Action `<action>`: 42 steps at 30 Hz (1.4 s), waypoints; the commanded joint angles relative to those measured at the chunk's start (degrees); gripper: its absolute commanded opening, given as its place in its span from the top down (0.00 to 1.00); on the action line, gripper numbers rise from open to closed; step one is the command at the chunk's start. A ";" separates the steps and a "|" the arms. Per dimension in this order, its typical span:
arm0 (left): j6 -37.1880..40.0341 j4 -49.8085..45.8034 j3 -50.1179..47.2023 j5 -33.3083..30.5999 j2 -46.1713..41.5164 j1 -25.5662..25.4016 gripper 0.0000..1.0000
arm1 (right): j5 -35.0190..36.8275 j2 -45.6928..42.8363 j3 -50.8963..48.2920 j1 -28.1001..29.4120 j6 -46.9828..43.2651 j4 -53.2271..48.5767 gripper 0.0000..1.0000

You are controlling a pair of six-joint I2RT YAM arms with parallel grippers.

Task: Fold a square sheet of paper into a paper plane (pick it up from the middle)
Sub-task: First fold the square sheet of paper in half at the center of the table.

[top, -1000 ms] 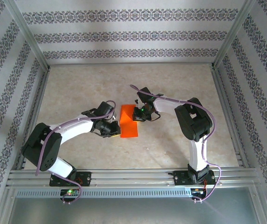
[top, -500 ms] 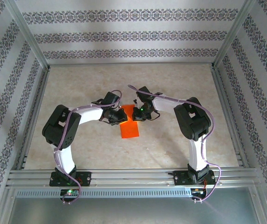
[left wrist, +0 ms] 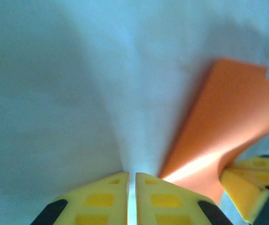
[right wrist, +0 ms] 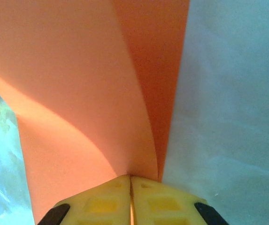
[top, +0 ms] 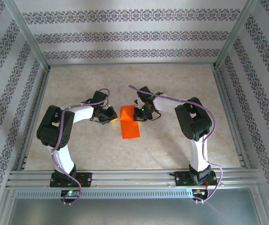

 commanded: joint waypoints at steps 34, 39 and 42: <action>3.10 5.05 3.48 1.64 2.67 2.39 0.89 | 14.83 7.79 -5.58 -1.26 -0.15 -10.14 0.90; -1.14 12.83 3.70 7.46 0.56 -0.94 0.88 | 14.83 7.89 -5.67 -1.25 -0.18 -10.14 0.90; -2.39 14.68 4.37 7.98 1.71 -2.65 0.88 | 14.71 8.09 -5.79 -1.25 0.00 -9.98 0.89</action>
